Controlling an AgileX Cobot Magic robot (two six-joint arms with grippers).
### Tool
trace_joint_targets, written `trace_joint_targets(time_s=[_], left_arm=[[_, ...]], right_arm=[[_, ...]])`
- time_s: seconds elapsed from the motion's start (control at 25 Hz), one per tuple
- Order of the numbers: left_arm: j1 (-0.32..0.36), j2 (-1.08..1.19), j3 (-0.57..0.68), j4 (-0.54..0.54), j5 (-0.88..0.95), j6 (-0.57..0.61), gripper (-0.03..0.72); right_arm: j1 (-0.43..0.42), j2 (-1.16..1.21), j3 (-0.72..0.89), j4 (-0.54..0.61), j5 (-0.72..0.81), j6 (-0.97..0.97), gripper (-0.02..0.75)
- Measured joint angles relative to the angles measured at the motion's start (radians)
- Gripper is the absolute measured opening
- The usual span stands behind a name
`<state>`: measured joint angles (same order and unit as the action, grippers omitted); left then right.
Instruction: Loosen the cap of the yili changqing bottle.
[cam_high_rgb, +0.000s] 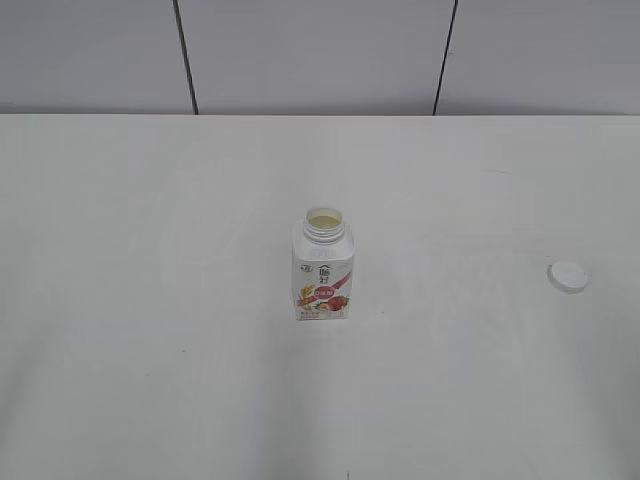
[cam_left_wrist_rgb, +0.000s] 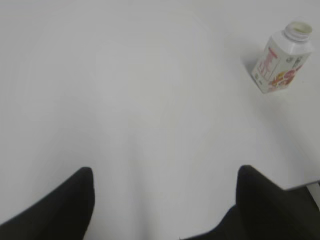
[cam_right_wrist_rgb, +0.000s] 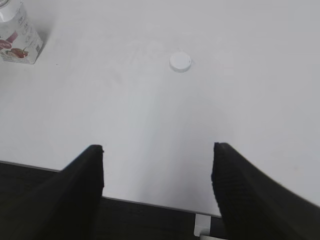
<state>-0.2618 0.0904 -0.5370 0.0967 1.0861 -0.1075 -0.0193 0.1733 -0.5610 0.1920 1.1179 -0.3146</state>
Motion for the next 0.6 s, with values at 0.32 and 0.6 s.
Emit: trace_joint_targets(time_s=[0.32, 0.6], left_arm=[[0.0, -0.063, 0.014, 0.01, -0.026, 0.007, 0.533], [0.0, -0.095, 0.017, -0.017, -0.028, 0.007, 0.533]], right_arm=[[0.0, -0.179, 0.042, -0.014, -0.006, 0.005, 0.535], [0.0, -0.181, 0.045, -0.025, -0.006, 0.016, 0.535]])
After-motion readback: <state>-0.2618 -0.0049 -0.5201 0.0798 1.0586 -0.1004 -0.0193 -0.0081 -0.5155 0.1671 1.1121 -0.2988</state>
